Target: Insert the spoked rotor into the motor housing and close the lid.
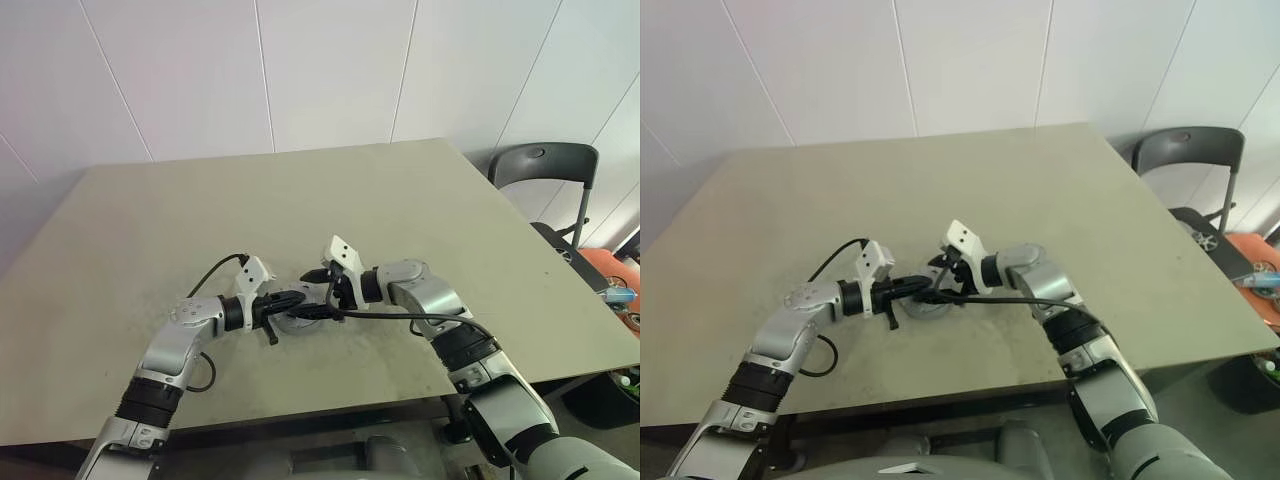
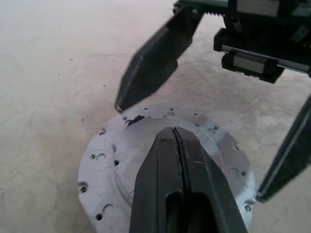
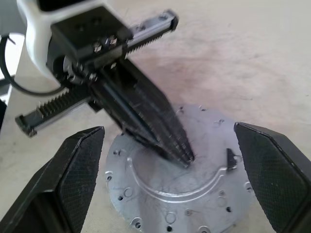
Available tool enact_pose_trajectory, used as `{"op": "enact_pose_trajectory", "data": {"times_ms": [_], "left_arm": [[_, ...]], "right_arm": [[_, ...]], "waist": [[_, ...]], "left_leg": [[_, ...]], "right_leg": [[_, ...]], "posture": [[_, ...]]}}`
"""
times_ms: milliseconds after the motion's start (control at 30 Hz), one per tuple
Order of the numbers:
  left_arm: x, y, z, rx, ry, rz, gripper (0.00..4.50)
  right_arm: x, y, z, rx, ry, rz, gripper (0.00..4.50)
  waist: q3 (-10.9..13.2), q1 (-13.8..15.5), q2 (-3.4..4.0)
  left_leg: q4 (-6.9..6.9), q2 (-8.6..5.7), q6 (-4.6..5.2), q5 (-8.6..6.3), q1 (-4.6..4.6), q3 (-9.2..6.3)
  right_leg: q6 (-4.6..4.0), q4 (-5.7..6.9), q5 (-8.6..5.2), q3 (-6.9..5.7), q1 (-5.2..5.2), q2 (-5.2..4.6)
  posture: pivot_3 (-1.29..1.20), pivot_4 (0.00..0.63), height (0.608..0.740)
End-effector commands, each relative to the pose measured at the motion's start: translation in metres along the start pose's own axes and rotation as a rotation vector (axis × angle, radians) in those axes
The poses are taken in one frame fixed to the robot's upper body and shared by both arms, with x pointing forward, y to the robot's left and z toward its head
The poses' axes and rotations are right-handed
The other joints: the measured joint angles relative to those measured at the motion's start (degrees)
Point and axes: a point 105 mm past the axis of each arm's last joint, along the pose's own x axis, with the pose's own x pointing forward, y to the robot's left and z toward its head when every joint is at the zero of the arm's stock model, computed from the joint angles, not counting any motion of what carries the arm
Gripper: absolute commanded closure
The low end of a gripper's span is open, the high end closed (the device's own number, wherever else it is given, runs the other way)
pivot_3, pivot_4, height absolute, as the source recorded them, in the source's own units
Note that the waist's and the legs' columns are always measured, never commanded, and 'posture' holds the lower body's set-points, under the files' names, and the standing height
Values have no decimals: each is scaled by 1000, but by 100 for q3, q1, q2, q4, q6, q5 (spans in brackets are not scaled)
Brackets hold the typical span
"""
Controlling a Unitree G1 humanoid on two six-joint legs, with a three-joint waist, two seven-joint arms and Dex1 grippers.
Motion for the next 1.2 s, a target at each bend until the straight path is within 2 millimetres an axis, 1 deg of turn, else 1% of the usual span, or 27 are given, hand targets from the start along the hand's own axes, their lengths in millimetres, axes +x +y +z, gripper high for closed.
{"op": "enact_pose_trajectory", "data": {"times_ms": [33, 367, 500, 633, 800, 867, 900, 967, 1200], "left_arm": [[0, -5, 0, -12, -4, -24, 4500], [-1, -8, 2, -50, -26, -55, 4500], [-1, -10, 0, -66, -24, -64, 4500], [-3, -7, -4, -50, -1, -50, 4500], [-4, -5, -3, -40, -8, -38, 4500], [-4, 11, 2, -34, -37, 51, 4500], [-5, 16, 5, -30, -50, 69, 4500], [-6, 17, 7, -20, -51, 68, 4500], [-8, 16, 1, -11, -34, 61, 4500]], "right_arm": [[-7, -4, 16, -29, -37, -10, 7], [-21, -25, 30, -11, -91, -101, 7], [-28, -28, 22, 39, -57, -104, 7], [-33, -27, 3, 160, 20, -113, 7], [-37, -26, -8, 278, 57, -123, 7], [-36, -28, -11, 346, 50, -139, 7], [-36, -27, -14, 371, 55, -142, 7], [-34, -24, -20, 409, 70, -140, 7], [-30, -6, -30, 509, 111, -67, 7]], "waist": [[0, -1, 0], [1, -4, 0], [2, -2, 1], [2, -1, 0], [2, -5, 1], [2, 0, 1], [2, 3, 1], [3, 2, 0], [3, -5, 1]], "left_leg": [[0, 0, 0, 0, -1, 0], [0, 0, 0, 0, -3, 2], [-1, 0, 2, -1, -6, 2], [-1, 0, 3, -2, -6, 2], [-1, 0, 3, -2, -6, 3], [-1, 0, 3, -2, -6, 4], [-1, 0, 3, -2, -6, 3], [1, 0, 2, -1, -6, 2], [-3, 0, 5, -4, -15, 5]], "right_leg": [[0, -1, 0, 0, -1, 0], [0, -2, -1, 0, -3, 0], [1, -4, -1, 0, -5, 0], [1, -4, -1, 0, -5, -1], [1, -4, -2, 0, -5, -1], [1, -4, -2, 0, -5, -1], [1, -4, -2, 0, -5, -1], [2, -3, -2, 0, -5, -1], [3, -4, -2, 1, -17, -4]], "posture": [[0, 0, 740], [0, 0, 740], [0, 0, 740], [0, 0, 740], [0, 0, 740], [0, 0, 740], [0, 0, 740], [0, 0, 740], [0, 0, 740]]}}
